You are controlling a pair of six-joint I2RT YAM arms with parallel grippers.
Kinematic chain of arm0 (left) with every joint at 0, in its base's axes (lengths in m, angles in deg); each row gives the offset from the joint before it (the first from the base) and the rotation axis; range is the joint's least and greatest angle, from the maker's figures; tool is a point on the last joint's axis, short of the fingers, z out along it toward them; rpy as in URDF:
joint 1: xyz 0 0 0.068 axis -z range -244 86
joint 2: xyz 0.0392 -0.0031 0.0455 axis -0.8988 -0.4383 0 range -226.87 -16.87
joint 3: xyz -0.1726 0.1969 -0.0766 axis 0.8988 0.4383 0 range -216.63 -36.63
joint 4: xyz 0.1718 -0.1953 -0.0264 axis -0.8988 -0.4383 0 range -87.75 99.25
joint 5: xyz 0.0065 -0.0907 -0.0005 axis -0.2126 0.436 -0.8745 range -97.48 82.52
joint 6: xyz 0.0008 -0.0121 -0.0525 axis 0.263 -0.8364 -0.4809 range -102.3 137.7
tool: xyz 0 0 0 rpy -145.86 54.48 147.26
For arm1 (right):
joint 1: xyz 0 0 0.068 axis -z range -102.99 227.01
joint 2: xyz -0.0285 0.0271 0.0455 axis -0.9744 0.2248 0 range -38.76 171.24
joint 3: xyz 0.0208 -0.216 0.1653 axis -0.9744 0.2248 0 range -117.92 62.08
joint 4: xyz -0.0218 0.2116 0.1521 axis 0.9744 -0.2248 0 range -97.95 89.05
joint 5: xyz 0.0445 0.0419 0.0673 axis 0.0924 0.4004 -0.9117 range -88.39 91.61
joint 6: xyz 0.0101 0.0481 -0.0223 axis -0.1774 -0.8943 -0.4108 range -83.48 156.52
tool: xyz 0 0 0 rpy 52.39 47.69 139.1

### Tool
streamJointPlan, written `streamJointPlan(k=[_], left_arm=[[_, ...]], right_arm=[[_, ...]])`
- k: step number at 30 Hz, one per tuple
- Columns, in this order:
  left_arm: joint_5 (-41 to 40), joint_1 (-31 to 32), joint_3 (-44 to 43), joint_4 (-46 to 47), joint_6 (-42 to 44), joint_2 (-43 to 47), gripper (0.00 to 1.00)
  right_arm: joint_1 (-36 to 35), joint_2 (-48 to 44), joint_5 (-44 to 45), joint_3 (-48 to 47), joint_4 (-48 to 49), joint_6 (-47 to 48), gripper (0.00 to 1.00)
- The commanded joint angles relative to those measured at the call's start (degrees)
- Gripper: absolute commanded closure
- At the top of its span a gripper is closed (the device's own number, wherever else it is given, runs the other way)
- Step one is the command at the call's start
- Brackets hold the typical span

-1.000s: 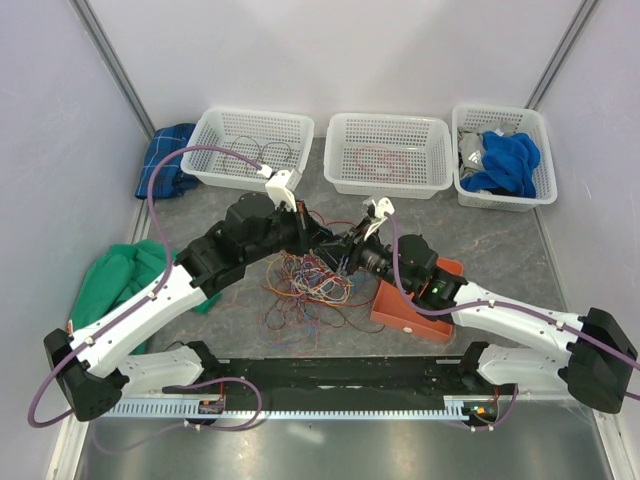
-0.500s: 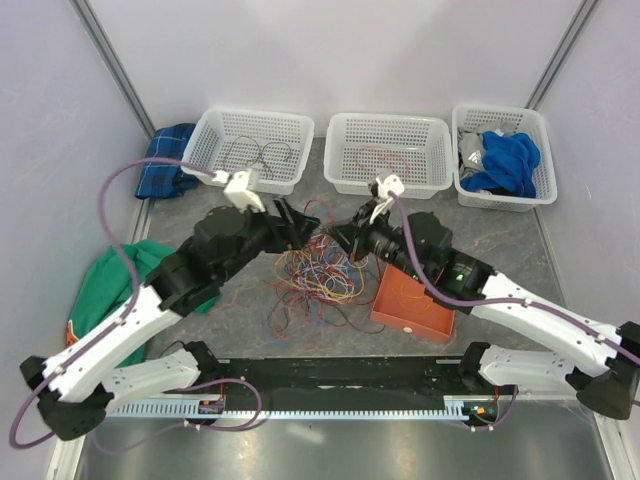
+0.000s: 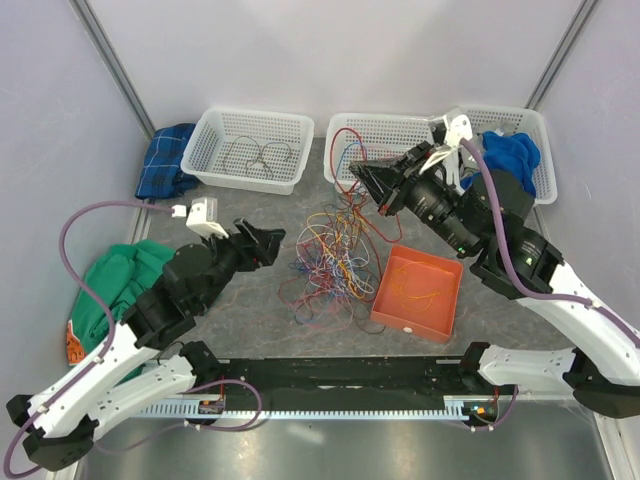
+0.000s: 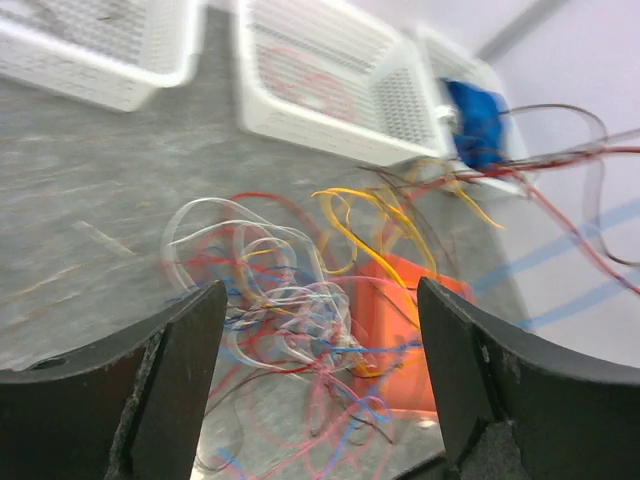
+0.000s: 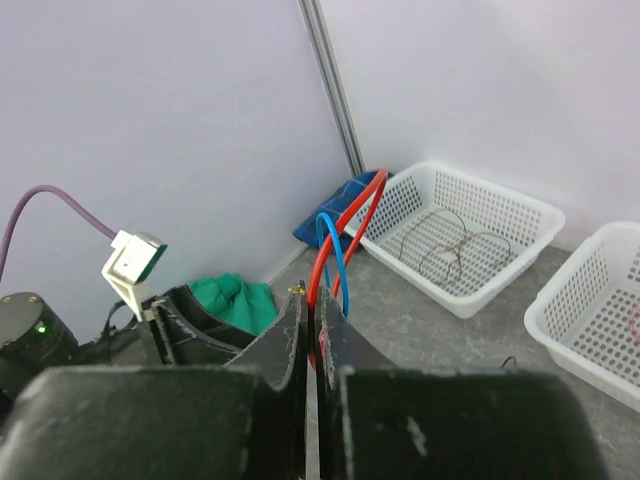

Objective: Untangle the cables

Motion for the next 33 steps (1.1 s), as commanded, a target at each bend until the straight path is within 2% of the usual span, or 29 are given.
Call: streamJointPlan(k=[1, 3, 5, 9, 17, 22, 28, 30, 31, 33], left_arm=[[12.6, 0.0, 9.0, 22.6, 2.9, 6.7, 0.17], [17.4, 0.0, 11.1, 31.9, 3.6, 7.0, 0.17], [19.0, 0.0, 11.2, 34.2, 3.9, 5.4, 0.17], [22.3, 0.0, 7.8, 36.3, 4.6, 0.7, 0.16], [22.5, 0.0, 4.9, 40.7, 6.2, -4.8, 0.14], [24.3, 0.0, 4.3, 42.7, 6.9, -9.1, 0.19], [23.8, 0.0, 4.6, 43.1, 8.0, -11.2, 0.33], [23.1, 0.0, 4.6, 43.2, 8.8, -11.6, 0.46], [22.8, 0.0, 4.5, 42.9, 8.9, -11.8, 0.65], [20.8, 0.0, 4.2, 40.8, 9.2, -11.7, 0.86]], right_arm=[[0.1, 1.3, -0.8, -1.4, -2.4, -1.0, 1.00], [0.1, 1.1, -1.5, -0.4, -1.8, -2.2, 1.00], [0.1, 0.9, -2.0, 0.7, -1.5, -2.9, 1.00], [0.1, 0.6, -3.1, 2.1, -1.0, -4.2, 1.00], [0.1, -0.4, -4.2, 5.2, -0.3, -5.1, 1.00], [0.1, -0.7, -4.3, 5.9, -0.2, -5.2, 1.00], [0.1, -1.4, -4.1, 6.4, -0.2, -5.1, 1.00], [0.1, -1.5, -4.3, 6.4, -0.1, -5.1, 1.00], [0.1, -1.6, -4.3, 6.5, 0.0, -5.1, 1.00], [0.1, -2.0, -3.8, 6.7, 0.0, -4.8, 1.00]])
